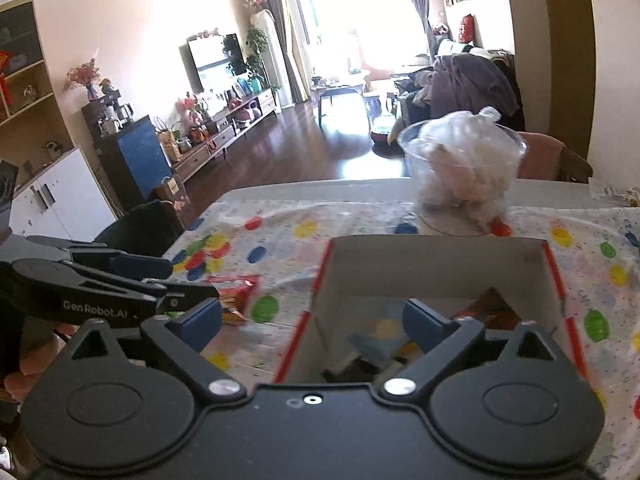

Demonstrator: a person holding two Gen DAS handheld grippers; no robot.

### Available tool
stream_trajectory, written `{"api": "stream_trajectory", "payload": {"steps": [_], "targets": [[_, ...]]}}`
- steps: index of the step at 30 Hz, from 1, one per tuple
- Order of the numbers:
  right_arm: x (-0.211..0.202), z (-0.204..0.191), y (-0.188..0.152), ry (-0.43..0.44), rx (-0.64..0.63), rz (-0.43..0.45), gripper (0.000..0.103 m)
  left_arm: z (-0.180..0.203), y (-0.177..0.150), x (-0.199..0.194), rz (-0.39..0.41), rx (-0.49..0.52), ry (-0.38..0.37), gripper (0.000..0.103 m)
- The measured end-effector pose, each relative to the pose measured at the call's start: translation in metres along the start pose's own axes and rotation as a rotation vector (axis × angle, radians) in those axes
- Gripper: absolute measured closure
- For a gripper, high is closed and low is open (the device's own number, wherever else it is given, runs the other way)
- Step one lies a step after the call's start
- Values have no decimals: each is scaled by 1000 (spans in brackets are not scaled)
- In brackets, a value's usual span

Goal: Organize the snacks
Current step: 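Move both open tools back over the remaining snacks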

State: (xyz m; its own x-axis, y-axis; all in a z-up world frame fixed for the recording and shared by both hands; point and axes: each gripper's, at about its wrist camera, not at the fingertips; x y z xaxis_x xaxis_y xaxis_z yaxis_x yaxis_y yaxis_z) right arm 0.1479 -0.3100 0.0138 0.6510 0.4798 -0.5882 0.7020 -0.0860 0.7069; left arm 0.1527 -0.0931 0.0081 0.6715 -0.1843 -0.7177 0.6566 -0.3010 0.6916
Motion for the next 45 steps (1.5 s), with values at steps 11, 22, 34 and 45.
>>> {"api": "stream_trajectory", "payload": {"steps": [11, 22, 34, 45], "targets": [[23, -56, -26, 21, -6, -8, 0, -49, -46, -23, 29, -2, 26, 22], [64, -102, -47, -10, -35, -36, 0, -118, -96, -24, -35, -55, 77, 19], [157, -127, -38, -79, -87, -168, 0, -176, -153, 2, -170, -278, 112, 19], [243, -138, -36, -103, -135, -288, 0, -187, -174, 38, -278, -345, 126, 19]]}}
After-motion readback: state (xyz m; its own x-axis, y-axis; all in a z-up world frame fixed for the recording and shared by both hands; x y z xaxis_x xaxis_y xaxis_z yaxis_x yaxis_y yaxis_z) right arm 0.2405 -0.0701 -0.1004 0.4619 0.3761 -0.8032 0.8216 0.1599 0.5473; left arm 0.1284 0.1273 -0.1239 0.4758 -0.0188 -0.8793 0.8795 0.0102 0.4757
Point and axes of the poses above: each gripper's, at about its wrist camera, not at the fingertips, and x roughly the way its jaws point, z to its right, y to its top, and after that the axes turned 15 degrees about x, right-handed
